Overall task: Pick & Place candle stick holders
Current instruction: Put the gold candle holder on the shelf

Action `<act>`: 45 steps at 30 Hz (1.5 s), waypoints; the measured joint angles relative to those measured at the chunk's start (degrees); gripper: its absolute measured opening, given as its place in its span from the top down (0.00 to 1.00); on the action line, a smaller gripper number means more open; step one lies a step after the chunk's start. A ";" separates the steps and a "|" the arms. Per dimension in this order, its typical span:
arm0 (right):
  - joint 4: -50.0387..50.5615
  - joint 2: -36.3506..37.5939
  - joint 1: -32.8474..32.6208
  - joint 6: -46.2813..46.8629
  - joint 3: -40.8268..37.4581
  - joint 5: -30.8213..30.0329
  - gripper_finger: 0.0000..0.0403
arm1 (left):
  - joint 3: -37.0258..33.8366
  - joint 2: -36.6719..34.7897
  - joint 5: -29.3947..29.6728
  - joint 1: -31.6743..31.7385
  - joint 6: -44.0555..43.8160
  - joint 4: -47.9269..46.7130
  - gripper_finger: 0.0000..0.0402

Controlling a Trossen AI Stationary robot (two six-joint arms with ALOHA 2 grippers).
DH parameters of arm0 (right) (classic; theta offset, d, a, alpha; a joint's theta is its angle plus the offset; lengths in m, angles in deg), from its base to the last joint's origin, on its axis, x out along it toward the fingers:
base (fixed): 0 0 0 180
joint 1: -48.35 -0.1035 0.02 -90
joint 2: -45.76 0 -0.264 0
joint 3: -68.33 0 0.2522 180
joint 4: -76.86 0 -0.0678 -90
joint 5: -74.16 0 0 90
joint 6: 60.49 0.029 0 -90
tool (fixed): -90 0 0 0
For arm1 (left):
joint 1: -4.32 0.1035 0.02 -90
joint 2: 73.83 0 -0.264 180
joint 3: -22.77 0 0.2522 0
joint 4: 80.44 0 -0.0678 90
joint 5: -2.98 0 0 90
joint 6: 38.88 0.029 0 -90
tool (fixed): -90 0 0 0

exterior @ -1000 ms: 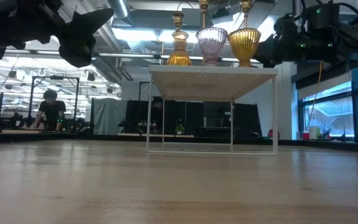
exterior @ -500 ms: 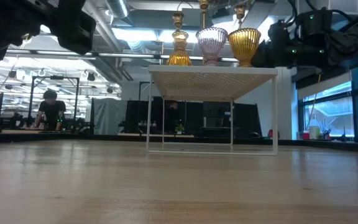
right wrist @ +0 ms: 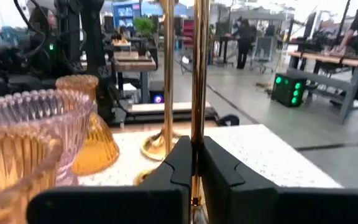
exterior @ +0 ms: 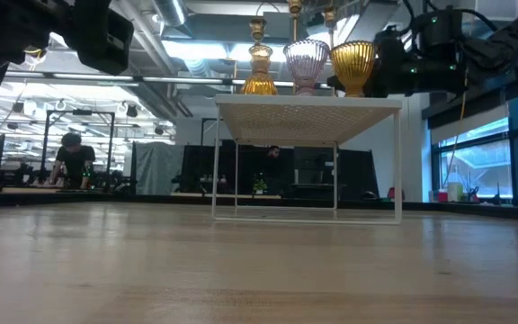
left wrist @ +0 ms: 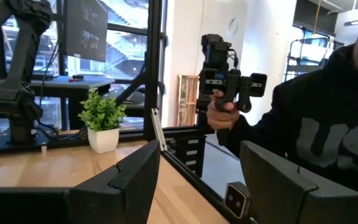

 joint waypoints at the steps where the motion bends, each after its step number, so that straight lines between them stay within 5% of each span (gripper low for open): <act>1: 0.07 -0.29 -0.09 0.00 0.00 0.01 0.96 | 0.00 0.00 0.00 -0.08 0.00 -0.04 0.46; 45: -3.68 -0.54 -1.54 -0.49 -3.20 -2.11 0.96 | 0.00 0.00 -0.46 -0.43 -0.96 -2.16 0.46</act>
